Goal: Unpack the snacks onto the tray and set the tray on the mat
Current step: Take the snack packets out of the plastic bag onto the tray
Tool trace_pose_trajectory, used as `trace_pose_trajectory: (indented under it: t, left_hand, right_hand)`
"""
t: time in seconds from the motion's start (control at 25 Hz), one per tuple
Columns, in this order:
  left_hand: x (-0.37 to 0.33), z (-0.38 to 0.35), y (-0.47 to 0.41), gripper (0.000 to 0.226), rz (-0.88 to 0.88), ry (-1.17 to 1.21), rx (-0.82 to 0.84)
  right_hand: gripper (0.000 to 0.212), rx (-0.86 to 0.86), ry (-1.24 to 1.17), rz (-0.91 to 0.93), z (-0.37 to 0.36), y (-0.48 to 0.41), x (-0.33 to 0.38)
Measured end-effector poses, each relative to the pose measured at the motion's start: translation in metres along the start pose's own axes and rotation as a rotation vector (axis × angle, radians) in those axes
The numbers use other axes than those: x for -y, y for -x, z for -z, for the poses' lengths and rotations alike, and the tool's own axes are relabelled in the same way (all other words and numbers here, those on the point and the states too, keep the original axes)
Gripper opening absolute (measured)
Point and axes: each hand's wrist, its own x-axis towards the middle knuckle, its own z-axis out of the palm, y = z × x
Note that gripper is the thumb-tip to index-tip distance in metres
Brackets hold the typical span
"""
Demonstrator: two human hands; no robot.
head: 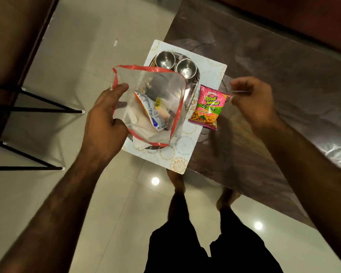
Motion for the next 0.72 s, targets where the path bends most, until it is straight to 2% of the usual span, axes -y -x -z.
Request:
trace_pose_trajectory:
  t: [0.12, 0.28, 0.36, 0.48, 0.6, 0.72]
  left_hand:
    - [-0.003, -0.001, 0.000, 0.088, -0.025, 0.011, 0.015]
    - [-0.008, -0.005, 0.003, 0.080, -0.054, 0.043, 0.023]
    - [-0.009, -0.005, 0.004, 0.079, -0.074, 0.058, 0.026]
    - [-0.011, -0.007, 0.003, 0.078, -0.061, 0.017, 0.015]
    - [-0.010, -0.007, 0.006, 0.083, -0.074, -0.010, 0.009]
    - [-0.004, -0.004, 0.009, 0.088, -0.091, 0.010, 0.020]
  right_hand:
    - [0.033, 0.076, -0.068, 0.079, 0.014, 0.053, 0.052]
    - [0.024, 0.327, -0.028, 0.297, -0.002, 0.101, 0.139]
    - [0.024, 0.417, 0.166, 0.381, -0.025, 0.107, 0.171]
    - [0.026, 0.536, 0.588, 0.412, -0.068, 0.100, 0.188]
    - [0.031, 0.661, 0.891, 0.323, -0.119, 0.081, 0.174]
    - [0.042, 0.860, 1.115, 0.131, -0.160, 0.060, 0.145]
